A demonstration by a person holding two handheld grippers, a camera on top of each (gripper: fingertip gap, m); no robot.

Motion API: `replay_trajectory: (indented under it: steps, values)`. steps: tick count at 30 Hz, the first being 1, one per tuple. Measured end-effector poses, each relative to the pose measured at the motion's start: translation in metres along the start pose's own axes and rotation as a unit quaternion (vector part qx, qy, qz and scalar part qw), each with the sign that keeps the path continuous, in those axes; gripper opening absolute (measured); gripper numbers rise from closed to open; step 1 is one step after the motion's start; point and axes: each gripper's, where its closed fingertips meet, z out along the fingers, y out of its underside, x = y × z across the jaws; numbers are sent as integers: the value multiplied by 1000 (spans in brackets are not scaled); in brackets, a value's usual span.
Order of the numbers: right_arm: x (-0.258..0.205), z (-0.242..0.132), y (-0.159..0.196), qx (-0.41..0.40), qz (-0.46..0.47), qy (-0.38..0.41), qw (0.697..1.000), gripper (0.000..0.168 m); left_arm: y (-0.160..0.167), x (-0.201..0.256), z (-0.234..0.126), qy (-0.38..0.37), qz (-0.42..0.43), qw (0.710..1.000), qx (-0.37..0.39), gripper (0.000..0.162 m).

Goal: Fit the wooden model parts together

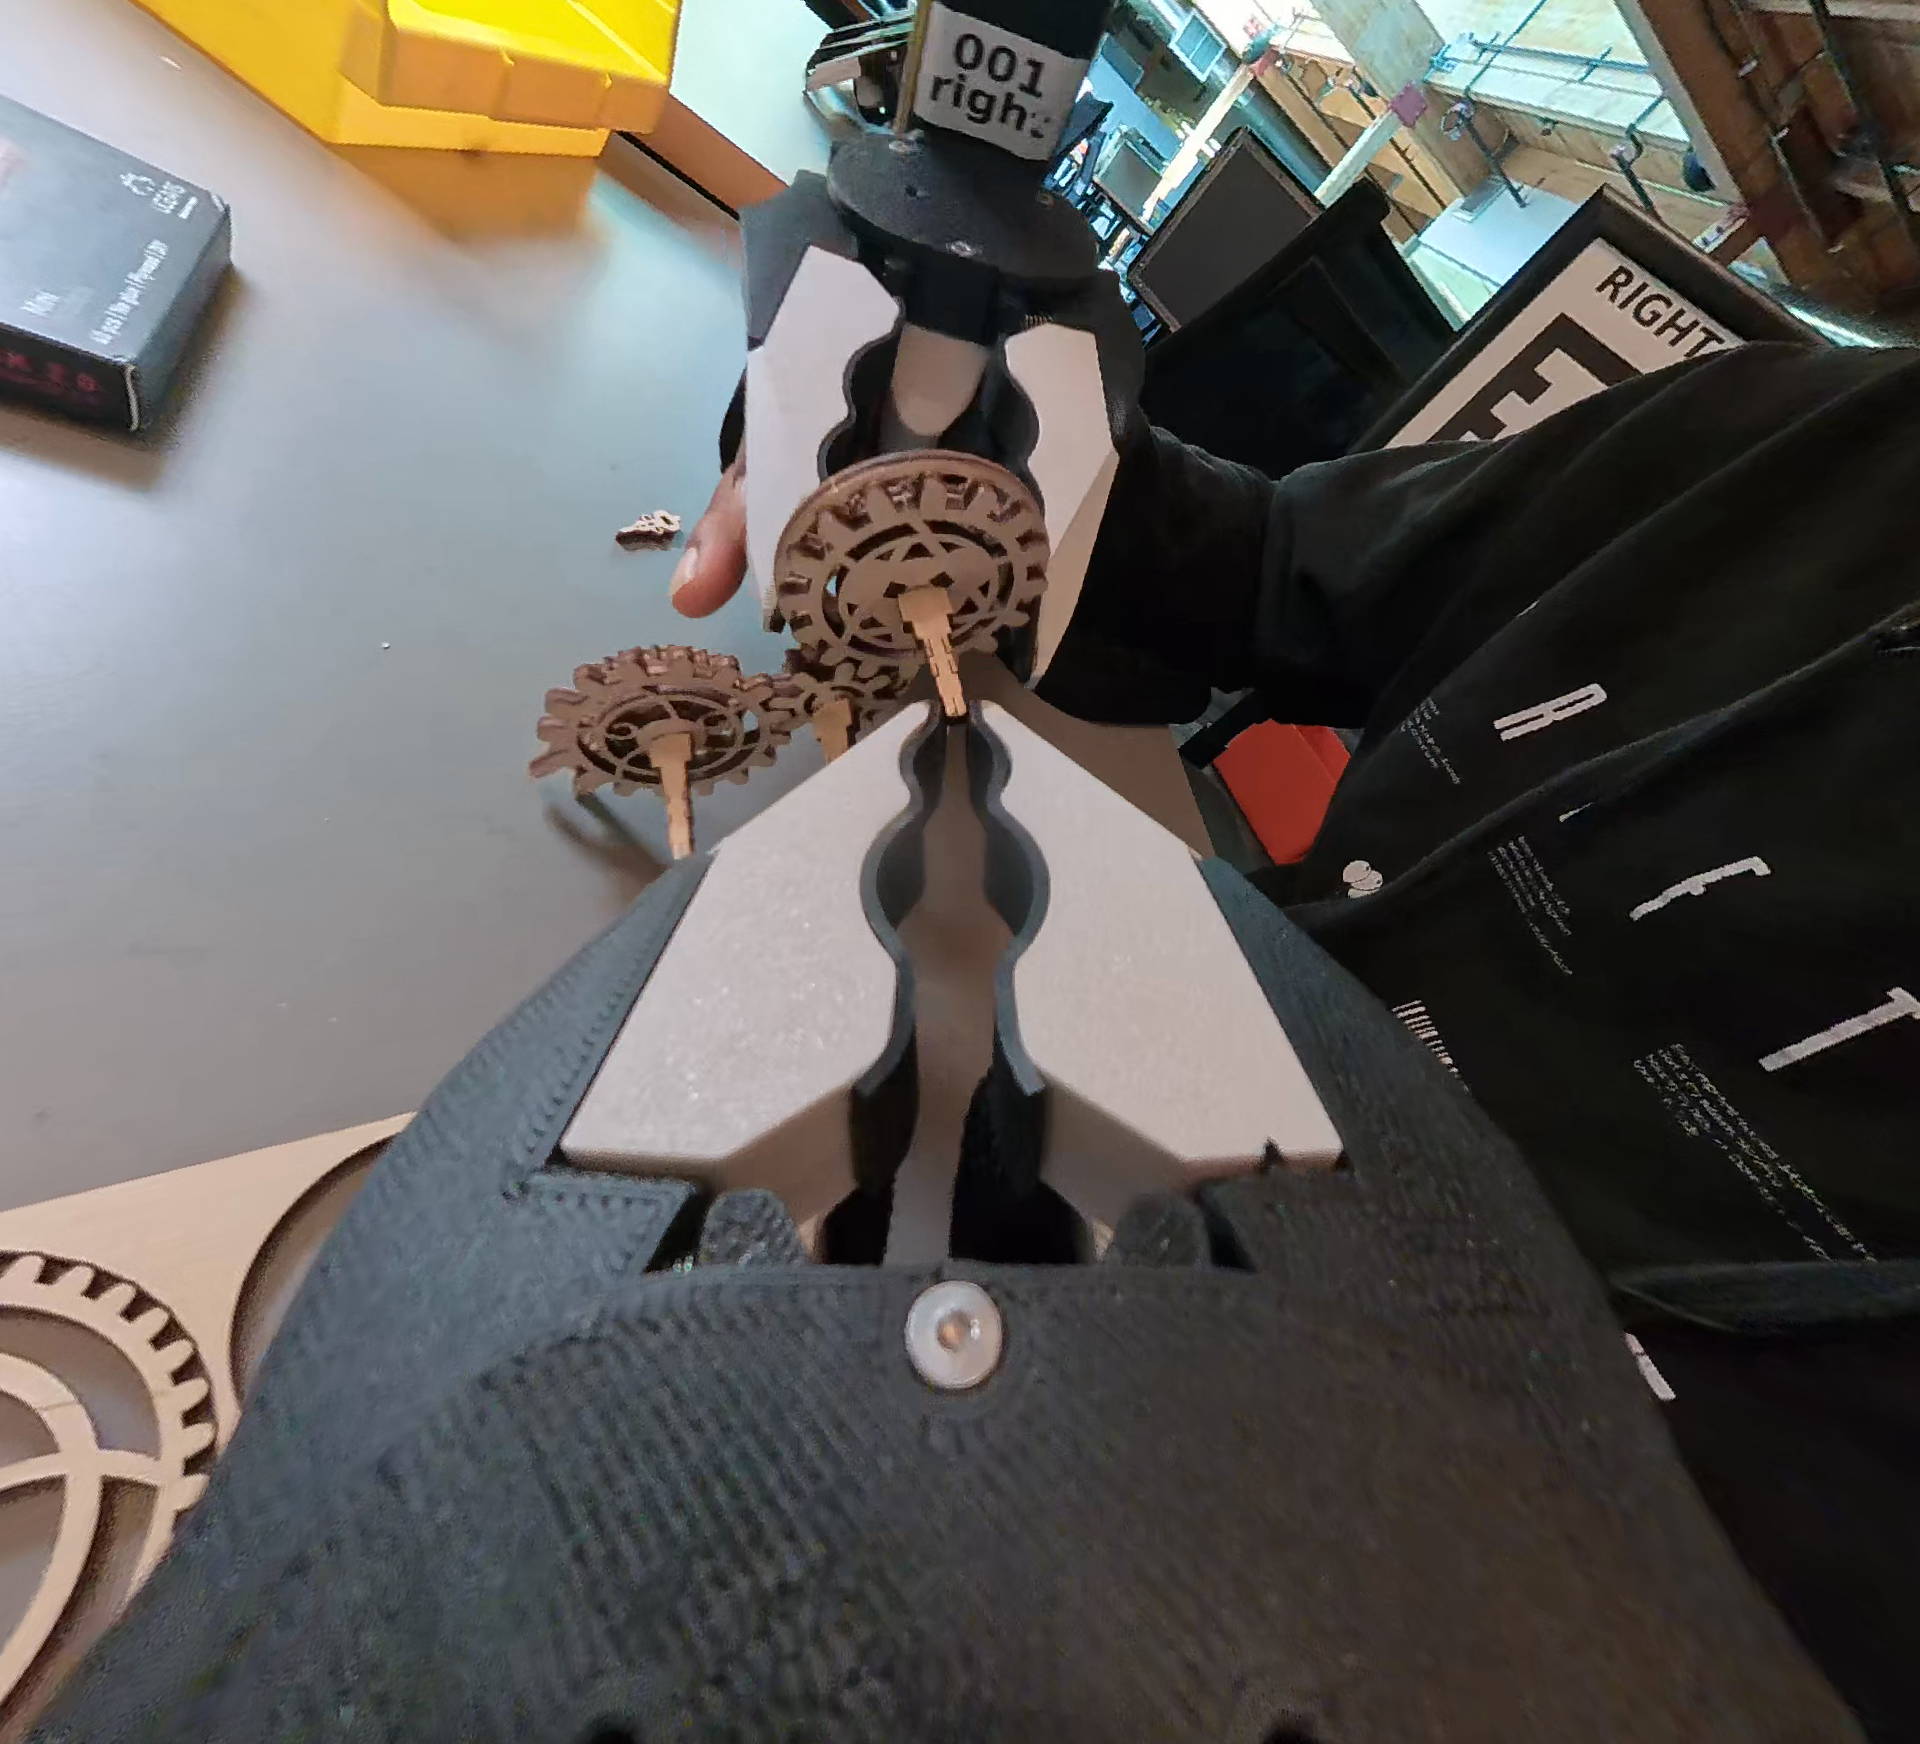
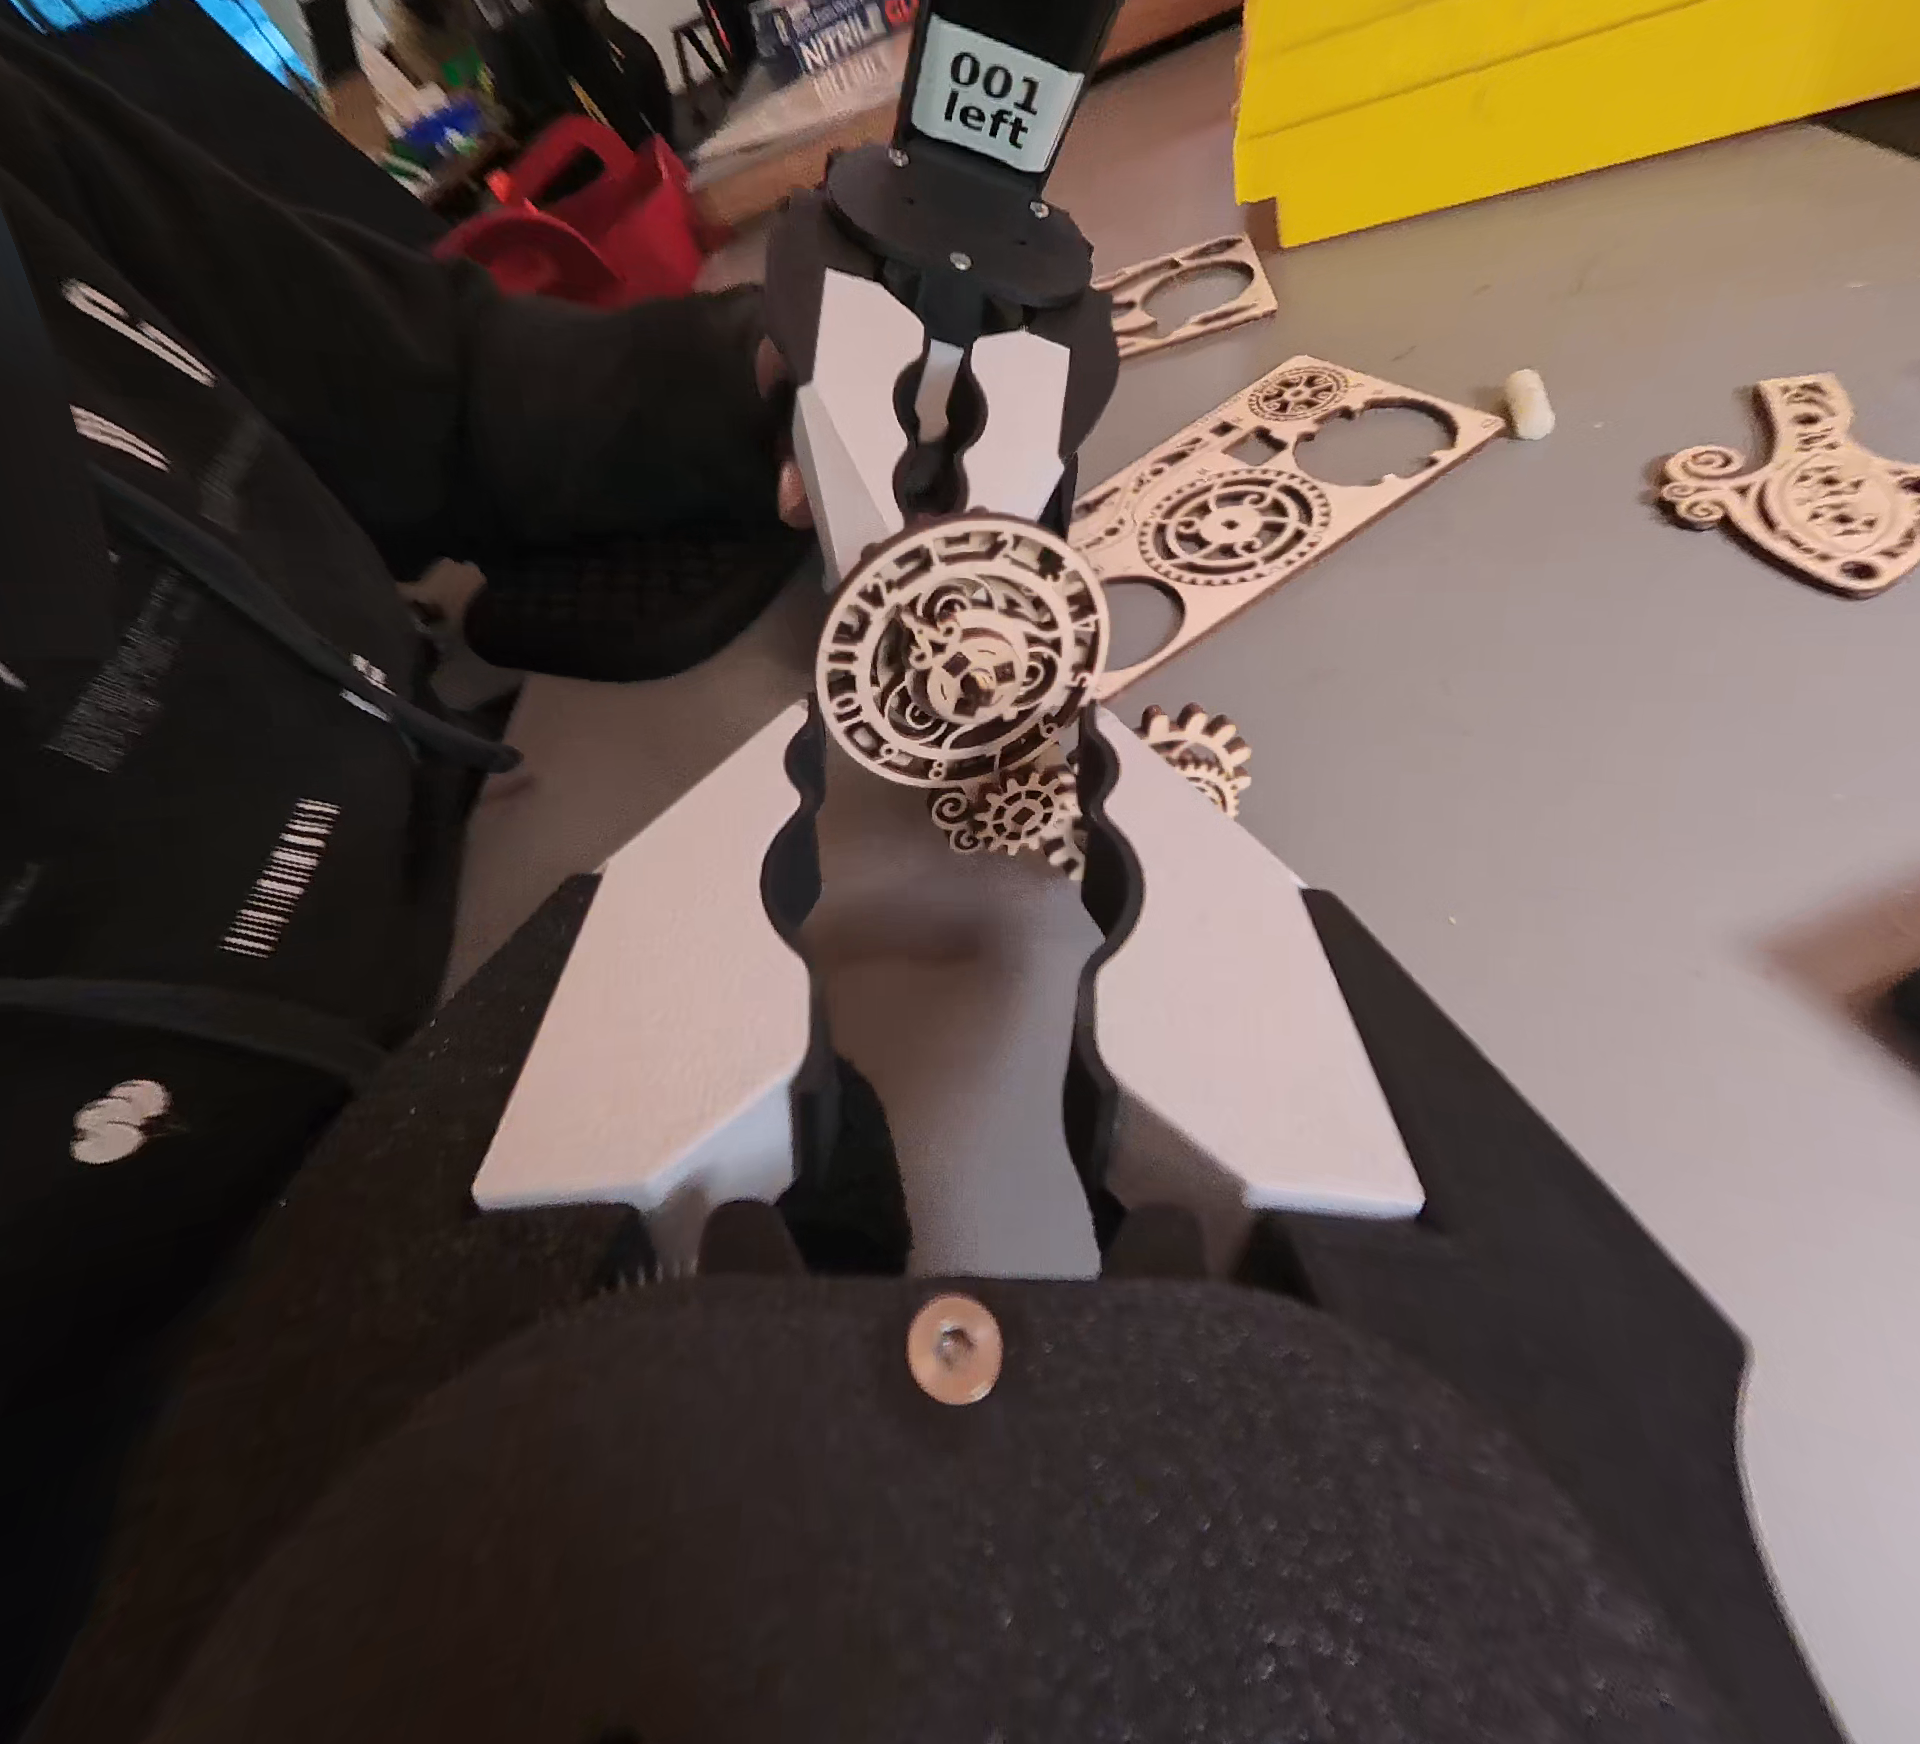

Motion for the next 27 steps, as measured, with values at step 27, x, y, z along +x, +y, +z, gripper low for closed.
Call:
replay_trajectory:
  steps: [27]
  values:
    - [-12, 7, -8, -67, -259, 142, 953, 47, -10, 16, -3, 54, 27, 997, 43, 6]
